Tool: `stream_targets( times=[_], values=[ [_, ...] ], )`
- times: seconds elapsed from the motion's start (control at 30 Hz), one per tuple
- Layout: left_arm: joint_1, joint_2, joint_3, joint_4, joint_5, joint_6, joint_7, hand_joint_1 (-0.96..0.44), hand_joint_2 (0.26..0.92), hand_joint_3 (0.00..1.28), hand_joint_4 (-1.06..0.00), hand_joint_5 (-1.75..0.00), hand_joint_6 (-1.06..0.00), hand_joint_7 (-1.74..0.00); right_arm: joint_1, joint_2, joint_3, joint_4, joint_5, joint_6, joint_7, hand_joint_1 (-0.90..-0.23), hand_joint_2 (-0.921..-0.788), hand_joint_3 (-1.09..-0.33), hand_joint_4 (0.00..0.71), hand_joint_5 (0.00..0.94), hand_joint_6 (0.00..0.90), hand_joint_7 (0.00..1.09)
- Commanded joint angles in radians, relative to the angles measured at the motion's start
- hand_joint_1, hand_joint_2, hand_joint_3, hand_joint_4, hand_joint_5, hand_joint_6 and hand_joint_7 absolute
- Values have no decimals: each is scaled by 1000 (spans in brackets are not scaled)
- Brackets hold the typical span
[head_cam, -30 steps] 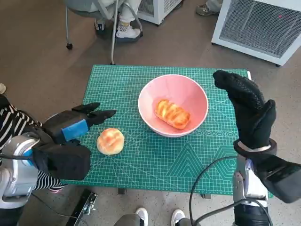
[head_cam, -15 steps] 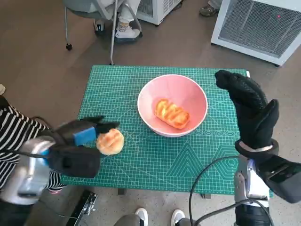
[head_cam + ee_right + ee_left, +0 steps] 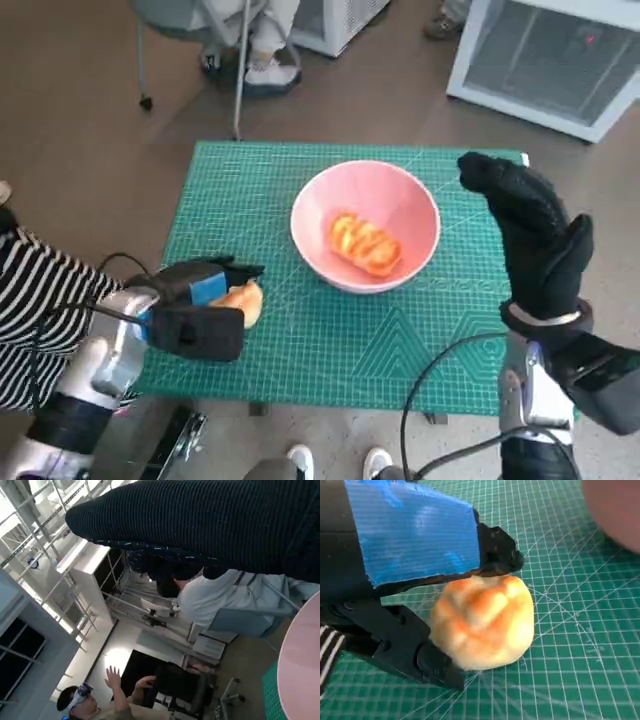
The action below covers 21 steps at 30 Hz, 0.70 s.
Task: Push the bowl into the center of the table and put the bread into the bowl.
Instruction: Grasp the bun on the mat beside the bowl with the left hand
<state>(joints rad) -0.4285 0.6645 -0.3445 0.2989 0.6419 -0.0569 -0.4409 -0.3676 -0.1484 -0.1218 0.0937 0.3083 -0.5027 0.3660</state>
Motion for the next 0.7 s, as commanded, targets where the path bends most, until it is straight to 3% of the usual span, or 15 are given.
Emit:
stream_targets(
  times=[0.03, 0.33, 0.37, 0.43, 0.53, 0.7],
  values=[
    [-14, -18, -59, 115, 70, -44, 78, 59, 747, 23, -404, -43, -454, -52, 23, 4, -3, 10, -13, 5, -8, -698, -921, -746, 185, 1, 100, 410],
    [-45, -5, -76, 197, 92, -105, 168, 79, 778, 30, -679, -139, -675, -172, 28, 5, -2, 1, -15, 6, -13, -698, -921, -745, 185, 1, 99, 412],
    [-46, -2, -71, 203, 88, -117, 186, 80, 789, 23, -719, -181, -667, -278, 28, 6, -1, 2, -16, 4, -13, -699, -921, -745, 185, 1, 99, 412],
    [-48, 2, -64, 214, 81, -137, 212, 86, 813, 17, -734, -367, -627, -518, 29, 7, 1, 5, -18, 2, -14, -699, -921, -745, 185, 1, 98, 412],
    [-46, 7, -53, 220, 70, -161, 239, 29, 885, 80, -697, -908, -562, -1020, 29, 8, 2, 8, -20, 1, -15, -698, -921, -745, 185, 1, 98, 413],
    [-42, 15, -27, 203, 44, -177, 253, 8, 910, 100, -689, -1143, -559, -1167, 30, 7, 3, 10, -18, 2, -14, -699, -921, -745, 185, 1, 97, 414]
  ],
)
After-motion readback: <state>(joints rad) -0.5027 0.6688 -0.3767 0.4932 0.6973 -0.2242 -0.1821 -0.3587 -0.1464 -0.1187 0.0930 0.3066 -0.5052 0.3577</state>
